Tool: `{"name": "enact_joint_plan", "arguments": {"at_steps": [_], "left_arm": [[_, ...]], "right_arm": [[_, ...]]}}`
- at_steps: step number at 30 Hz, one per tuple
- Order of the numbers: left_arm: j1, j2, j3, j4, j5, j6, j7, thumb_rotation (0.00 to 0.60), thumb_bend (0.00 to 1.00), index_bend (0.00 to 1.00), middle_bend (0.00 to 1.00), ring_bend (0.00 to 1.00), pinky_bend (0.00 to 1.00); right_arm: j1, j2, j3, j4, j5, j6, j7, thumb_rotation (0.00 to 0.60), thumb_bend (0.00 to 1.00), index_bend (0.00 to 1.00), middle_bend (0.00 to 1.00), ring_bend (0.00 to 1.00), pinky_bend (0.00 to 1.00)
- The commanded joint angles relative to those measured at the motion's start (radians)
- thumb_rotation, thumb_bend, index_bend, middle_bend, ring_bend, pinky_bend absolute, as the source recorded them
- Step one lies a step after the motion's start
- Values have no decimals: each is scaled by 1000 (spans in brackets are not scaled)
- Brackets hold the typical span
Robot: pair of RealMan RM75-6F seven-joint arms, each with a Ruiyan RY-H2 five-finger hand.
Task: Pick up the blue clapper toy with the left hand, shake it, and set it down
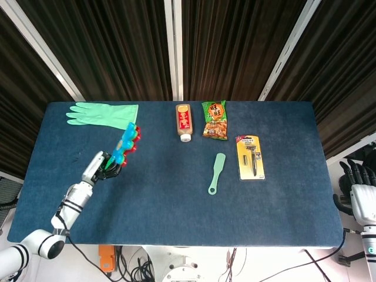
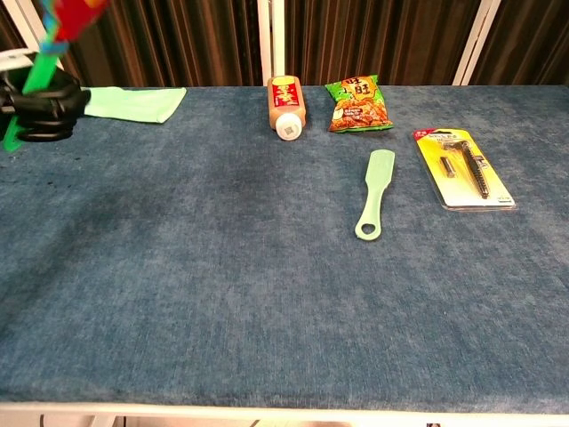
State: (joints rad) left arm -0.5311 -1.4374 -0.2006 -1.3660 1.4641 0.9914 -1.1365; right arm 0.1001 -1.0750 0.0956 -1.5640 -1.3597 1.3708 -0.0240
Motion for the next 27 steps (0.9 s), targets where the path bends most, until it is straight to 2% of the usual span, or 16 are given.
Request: {"name": "enact_joint_plan", "arguments": {"at_steps": [1, 4, 5, 6, 8, 11, 16, 20, 27], "left_arm": [[-4, 51, -9, -49, 31, -27, -124, 600, 656, 1000, 1000, 1000, 1000], [-23, -3, 51, 81, 127, 23, 275, 600, 656, 1000, 1000, 1000, 1000], [-28, -28, 75, 137, 170, 47, 457, 600, 656, 1000, 1000, 1000, 1000], [-31, -45, 93, 172, 201, 60, 583, 600, 655, 1000, 1000, 1000, 1000], [-42, -67, 130, 215, 255, 61, 809, 600, 655, 1000, 1000, 1000, 1000], [-61, -73, 161, 218, 279, 22, 1024, 600, 653, 1000, 1000, 1000, 1000], [-78, -60, 163, 168, 241, -35, 1201, 600, 650, 1000, 1000, 1000, 1000], [-84, -35, 146, 101, 145, -96, 1160, 600, 649, 1000, 1000, 1000, 1000], [-82, -32, 132, 90, 88, -75, 1163, 600, 645, 1000, 1000, 1000, 1000]], "right_arm": [[0, 0, 0, -1, -1, 1, -1, 600, 287, 0, 16, 0, 0], [-1, 2, 1, -3, 1, 4, -3, 600, 288, 0, 17, 0, 0], [-2, 3, 2, -3, 2, 5, -4, 600, 288, 0, 18, 0, 0], [-2, 3, 2, -3, 2, 5, -4, 600, 288, 0, 18, 0, 0], [-1, 3, 1, -4, 4, 1, -5, 600, 288, 0, 18, 0, 0], [2, 5, 1, -7, 11, -9, -10, 600, 288, 0, 18, 0, 0], [1, 7, 1, -10, 16, -12, -10, 600, 288, 0, 18, 0, 0], [-2, 10, 2, -6, 20, -10, -1, 600, 287, 0, 17, 0, 0], [-3, 9, 2, 0, 20, -10, 6, 600, 288, 0, 18, 0, 0]]}}
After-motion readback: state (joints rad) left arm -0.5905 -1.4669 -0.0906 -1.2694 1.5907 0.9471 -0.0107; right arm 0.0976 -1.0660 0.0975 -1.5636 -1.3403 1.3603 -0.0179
